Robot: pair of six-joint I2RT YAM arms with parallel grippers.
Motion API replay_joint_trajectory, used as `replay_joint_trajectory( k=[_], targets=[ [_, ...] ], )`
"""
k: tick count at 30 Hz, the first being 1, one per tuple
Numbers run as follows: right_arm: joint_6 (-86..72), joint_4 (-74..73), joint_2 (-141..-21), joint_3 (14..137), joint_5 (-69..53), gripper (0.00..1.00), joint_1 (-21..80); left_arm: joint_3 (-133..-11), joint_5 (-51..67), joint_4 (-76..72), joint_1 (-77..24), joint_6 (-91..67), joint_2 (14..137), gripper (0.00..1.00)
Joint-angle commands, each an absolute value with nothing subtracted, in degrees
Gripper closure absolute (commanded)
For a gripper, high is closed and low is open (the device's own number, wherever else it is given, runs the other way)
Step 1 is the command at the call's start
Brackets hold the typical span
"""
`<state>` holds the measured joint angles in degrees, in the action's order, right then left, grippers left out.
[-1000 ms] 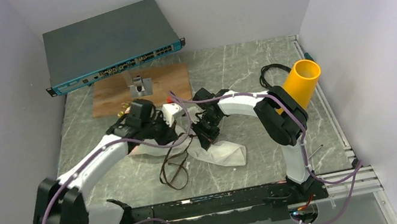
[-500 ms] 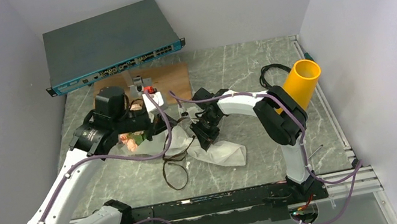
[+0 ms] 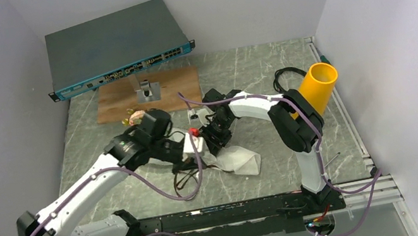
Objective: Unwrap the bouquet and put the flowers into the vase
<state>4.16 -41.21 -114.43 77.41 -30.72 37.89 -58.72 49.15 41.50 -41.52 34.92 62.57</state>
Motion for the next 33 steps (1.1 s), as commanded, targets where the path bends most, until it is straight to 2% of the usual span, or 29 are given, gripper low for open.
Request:
replay_joint_trajectory(
  k=[1,5,8,12,15,16,19,23,25,26,30,33],
  targets=[
    [6.42,-43.02,-113.39,78.31,-30.33,0.50,37.15,-59.41,47.24,31.73,-46.83,38.10,67.60,1.00],
    [7.08,-43.52,-113.59,79.28,-30.43,0.43,36.20,-61.40,46.06,26.47,-48.60,40.13,73.70,0.98],
    [7.63,-43.86,-113.90,79.72,-31.06,0.37,35.49,-64.46,43.02,25.62,-51.80,42.85,78.41,0.88],
    [8.23,-44.28,-113.37,79.66,-32.00,0.26,35.10,-67.20,38.52,24.29,-53.49,40.41,80.46,0.69],
    [8.75,-44.51,-112.54,79.14,-32.45,0.20,35.02,-67.15,37.31,30.43,-52.87,41.56,77.59,0.45],
    [8.90,-44.55,-112.23,78.84,-32.48,0.19,35.06,-66.05,37.62,31.95,-51.71,41.12,75.54,0.42],
    [9.67,-45.00,-111.61,78.24,-32.43,0.15,35.05,-61.78,42.24,37.51,-45.33,40.78,67.93,0.41],
    [10.62,-45.99,-110.70,78.07,-31.92,0.10,35.10,-57.16,42.69,53.49,-37.45,51.93,59.76,0.50],
    [10.87,-46.41,-110.13,78.13,-31.84,0.02,35.15,-54.21,42.34,59.85,-35.40,58.09,56.67,0.55],
    [10.89,-46.63,-109.86,78.20,-31.83,0.01,35.16,-52.83,42.11,62.40,-35.05,60.58,55.49,0.56],
    [11.07,-47.55,-109.18,78.60,-32.03,0.00,35.16,-46.50,40.54,63.08,-35.06,65.77,54.09,0.56],
    [11.28,-48.24,-108.94,79.13,-32.47,0.00,35.11,-43.98,38.94,59.98,-36.01,67.03,57.76,0.55]
  ],
)
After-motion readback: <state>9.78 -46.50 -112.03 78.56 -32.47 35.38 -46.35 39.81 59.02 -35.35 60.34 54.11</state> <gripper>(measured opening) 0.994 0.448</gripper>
